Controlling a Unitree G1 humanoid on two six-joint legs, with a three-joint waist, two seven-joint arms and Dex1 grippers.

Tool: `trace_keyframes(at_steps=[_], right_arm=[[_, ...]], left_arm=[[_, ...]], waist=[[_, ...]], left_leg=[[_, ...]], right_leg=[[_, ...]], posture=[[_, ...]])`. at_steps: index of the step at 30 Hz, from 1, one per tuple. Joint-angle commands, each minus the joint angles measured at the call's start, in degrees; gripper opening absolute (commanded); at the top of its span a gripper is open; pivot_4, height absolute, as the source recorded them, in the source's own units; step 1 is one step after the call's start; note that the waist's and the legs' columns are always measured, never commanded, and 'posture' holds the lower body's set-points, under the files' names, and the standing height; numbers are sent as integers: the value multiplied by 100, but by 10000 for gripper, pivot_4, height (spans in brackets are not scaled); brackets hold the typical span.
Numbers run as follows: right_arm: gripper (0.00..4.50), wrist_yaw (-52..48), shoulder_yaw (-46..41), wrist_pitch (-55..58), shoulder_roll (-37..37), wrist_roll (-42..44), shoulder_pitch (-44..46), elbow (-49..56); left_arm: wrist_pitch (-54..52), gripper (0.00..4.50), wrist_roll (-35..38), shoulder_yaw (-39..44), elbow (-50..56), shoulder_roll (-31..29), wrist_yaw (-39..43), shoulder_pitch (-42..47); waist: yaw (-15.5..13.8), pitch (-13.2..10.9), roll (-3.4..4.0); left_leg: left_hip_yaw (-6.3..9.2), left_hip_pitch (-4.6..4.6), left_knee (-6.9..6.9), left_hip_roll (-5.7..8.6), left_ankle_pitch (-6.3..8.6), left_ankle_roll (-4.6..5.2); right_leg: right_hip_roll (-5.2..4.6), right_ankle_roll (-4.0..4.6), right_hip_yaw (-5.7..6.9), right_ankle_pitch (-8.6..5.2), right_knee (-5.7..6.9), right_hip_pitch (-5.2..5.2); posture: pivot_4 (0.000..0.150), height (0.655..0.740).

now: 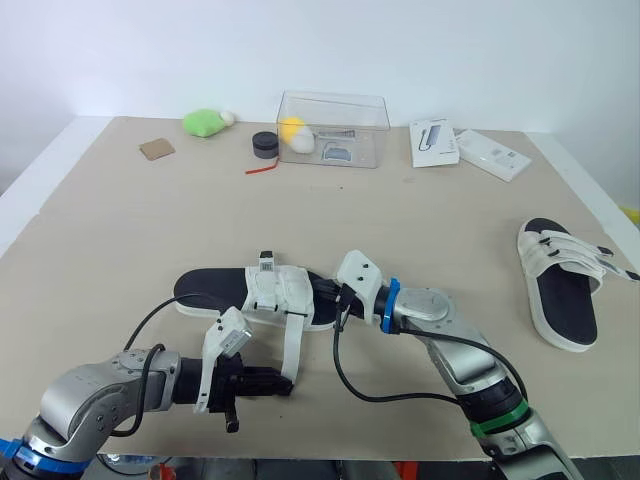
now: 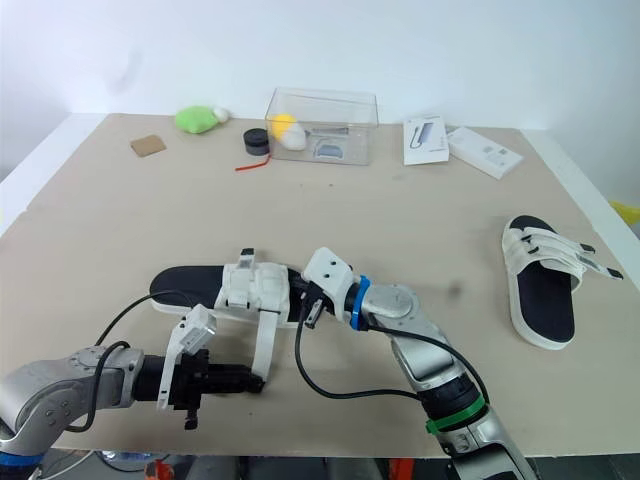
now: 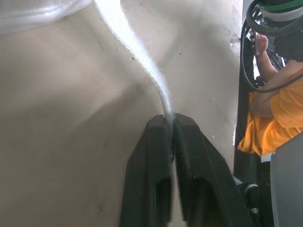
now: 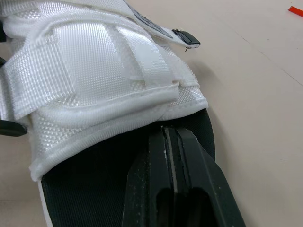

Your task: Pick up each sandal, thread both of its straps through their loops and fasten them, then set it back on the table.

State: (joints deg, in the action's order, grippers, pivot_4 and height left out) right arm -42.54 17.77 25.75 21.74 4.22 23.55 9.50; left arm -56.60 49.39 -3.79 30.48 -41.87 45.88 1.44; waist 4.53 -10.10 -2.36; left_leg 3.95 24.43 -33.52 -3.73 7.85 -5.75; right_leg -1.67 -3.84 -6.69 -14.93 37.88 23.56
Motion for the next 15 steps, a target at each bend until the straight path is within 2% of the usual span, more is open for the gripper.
trace_keyframes(at_steps=[1,5,9,10,13,15], right_arm=[[0,-69,105,104,65,-35,-62,-101],[0,-107,115,80,68,-38,-51,-137],[0,-155,144,34,39,-48,-37,-185],[0,-165,155,20,29,-51,-31,-203],[0,-192,178,-36,19,-61,-17,-247],[0,-197,186,-64,6,-64,0,-269]], left_arm=[[348,19195,-83,517,301,-509,406,-249],[1036,37709,-478,1015,339,-1105,886,-721],[2299,37709,-1249,1283,306,-1240,1223,-954],[3042,37709,-1670,1308,254,-1199,1338,-934],[6430,37709,-3454,1126,-477,-1095,1636,-849],[7854,37709,-3965,1041,-1017,-1022,1742,-767]], waist=[[9,0,0],[9,-1,2],[10,-1,3],[10,-1,2],[12,0,2],[13,1,2]], left_leg=[[0,1,2,-1,0,0],[-1,1,7,-2,3,-3],[-9,1,7,-2,9,-13],[-12,3,8,-2,12,-16],[-33,2,15,-4,13,-17],[-50,0,18,-5,14,-11]], right_leg=[[1,0,0,0,0,-1],[-2,5,1,-3,-2,11],[-11,11,1,-2,-28,10],[-13,13,2,-1,-38,9],[-25,36,4,14,-64,2],[-32,42,1,17,-73,2]], posture=[[1500,7400],[1500,7400],[1500,7400],[1500,7400],[1500,7400],[1500,7400]])
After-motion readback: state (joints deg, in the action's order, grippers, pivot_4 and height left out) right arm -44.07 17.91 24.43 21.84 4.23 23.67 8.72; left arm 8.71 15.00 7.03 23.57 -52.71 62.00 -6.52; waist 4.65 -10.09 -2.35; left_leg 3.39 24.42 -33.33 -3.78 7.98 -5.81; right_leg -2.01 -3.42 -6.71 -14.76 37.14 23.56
